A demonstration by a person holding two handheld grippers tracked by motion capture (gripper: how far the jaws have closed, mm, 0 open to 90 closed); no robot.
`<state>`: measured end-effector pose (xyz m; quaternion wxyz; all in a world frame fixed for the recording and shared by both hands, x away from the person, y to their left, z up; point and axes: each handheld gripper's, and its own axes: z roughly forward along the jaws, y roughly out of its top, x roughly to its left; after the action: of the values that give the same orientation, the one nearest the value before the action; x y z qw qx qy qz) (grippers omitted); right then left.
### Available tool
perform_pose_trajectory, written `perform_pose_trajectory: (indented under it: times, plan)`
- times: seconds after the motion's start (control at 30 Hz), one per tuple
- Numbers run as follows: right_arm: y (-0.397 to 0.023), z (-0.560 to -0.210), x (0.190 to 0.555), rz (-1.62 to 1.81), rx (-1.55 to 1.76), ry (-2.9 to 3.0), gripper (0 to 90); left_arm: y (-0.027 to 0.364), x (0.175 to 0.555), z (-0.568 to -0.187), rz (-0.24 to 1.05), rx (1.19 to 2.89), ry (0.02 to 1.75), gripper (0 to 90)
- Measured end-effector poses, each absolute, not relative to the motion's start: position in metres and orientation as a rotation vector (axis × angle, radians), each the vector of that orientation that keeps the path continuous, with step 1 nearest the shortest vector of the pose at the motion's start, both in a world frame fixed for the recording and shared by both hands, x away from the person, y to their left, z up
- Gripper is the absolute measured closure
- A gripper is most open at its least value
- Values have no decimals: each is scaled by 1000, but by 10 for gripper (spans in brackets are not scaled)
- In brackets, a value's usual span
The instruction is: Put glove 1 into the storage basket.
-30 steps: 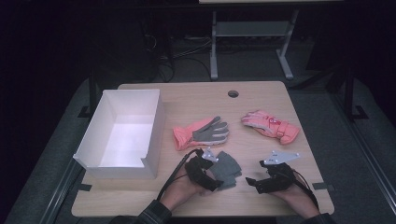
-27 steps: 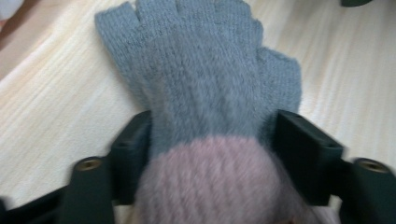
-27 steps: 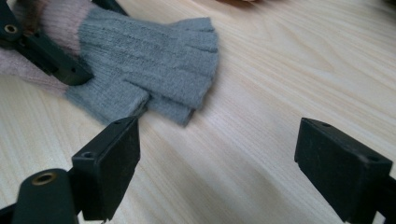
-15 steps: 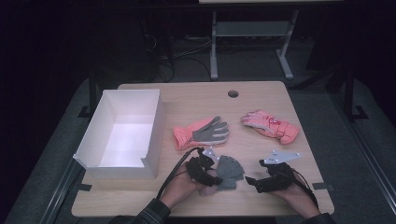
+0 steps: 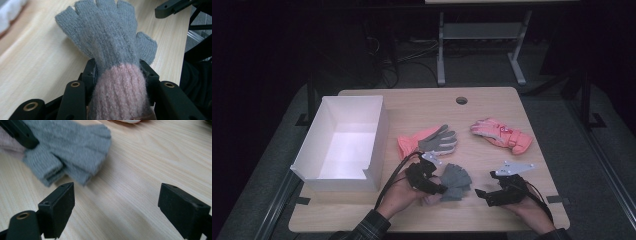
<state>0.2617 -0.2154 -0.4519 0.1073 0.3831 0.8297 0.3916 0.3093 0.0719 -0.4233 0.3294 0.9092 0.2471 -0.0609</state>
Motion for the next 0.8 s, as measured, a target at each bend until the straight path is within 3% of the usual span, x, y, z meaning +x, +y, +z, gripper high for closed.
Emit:
perform_pose_trajectory:
  times: [0.8]
  plan:
    - [-219,-451,263,1144,1148,2417,136,120,332,-327,2,2275,735,575]
